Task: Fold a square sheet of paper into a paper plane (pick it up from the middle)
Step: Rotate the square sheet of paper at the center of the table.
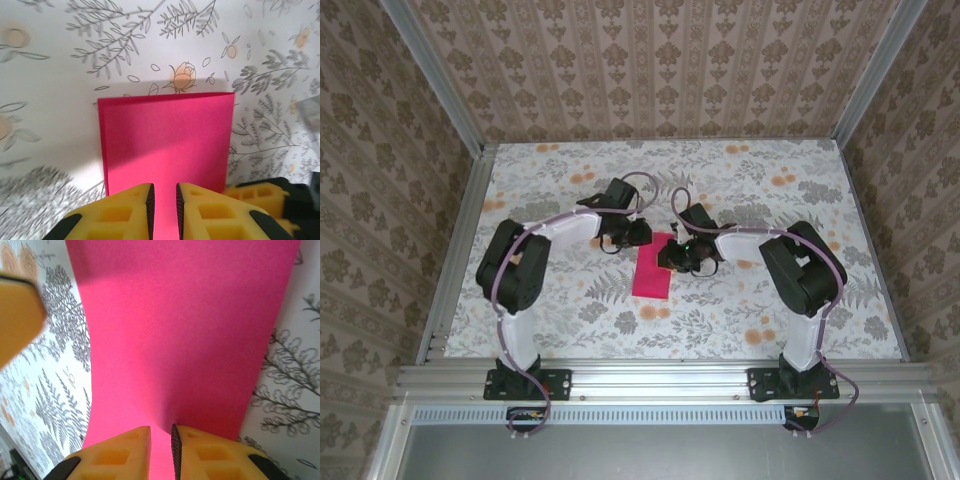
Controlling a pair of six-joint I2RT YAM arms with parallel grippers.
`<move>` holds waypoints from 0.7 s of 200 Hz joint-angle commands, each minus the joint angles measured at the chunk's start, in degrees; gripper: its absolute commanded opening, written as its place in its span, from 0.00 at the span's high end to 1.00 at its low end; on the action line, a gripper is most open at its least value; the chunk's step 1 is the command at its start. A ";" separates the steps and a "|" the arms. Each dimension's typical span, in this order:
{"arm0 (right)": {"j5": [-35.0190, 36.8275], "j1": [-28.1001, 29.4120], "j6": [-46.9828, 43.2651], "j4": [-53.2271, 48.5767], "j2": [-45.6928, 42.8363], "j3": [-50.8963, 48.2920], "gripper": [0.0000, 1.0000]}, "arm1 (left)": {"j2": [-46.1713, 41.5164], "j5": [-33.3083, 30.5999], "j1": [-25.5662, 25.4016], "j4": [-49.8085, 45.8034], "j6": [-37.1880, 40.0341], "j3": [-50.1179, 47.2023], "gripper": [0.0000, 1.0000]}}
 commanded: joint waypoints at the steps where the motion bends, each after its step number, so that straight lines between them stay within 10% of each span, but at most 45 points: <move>1: 6.67 2.08 7.00 3.01 -0.01 -3.05 0.78 | -6.61 -3.41 1.34 2.32 -4.33 -4.92 0.76; 77: 25.00 9.47 31.47 -0.87 -0.54 -1.27 0.81 | -21.89 -2.58 -0.28 10.72 -11.84 -23.08 0.64; 140: 24.17 10.62 36.01 2.80 -1.29 -1.22 0.81 | -21.09 -1.67 -4.97 14.39 -15.69 -25.75 0.76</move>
